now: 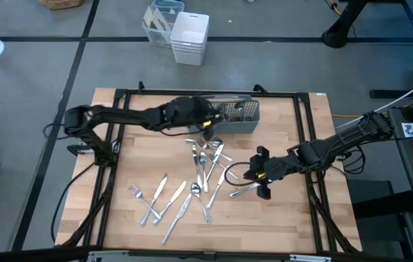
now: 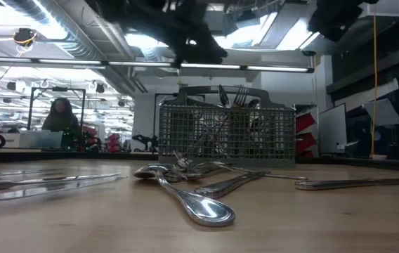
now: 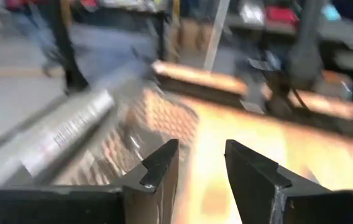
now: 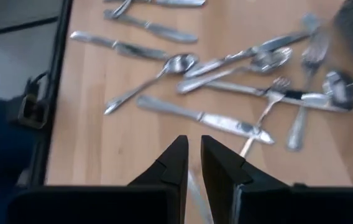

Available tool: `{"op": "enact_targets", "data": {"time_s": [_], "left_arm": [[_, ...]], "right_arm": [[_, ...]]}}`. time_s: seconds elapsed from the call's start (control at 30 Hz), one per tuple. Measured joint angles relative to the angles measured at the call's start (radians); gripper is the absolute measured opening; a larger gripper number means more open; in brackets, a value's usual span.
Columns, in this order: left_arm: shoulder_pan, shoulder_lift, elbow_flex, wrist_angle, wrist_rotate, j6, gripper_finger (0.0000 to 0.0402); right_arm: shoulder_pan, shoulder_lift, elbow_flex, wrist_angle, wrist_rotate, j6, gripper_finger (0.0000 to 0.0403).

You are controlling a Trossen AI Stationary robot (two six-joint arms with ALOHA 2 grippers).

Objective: Sort silverware
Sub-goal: Put the knife into the silverware rack

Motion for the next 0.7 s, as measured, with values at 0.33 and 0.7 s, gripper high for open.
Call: {"op": "enact_targets", "data": {"time_s": [0.33,0.7], "left_arm": [[-0.122,-0.231,0.0,-0.588,0.169,-0.129,0.0125],[-0.391,-0.359,-0.131,-0.59,-0.031,-0.269,0.0125]], "right_arm": [[0.0,0.039,0.0,-0.13,-0.014,-0.003,0.0049],[0.0,0.193,0.0,-0.174,-0.104,-0.109,0.0128]]}}
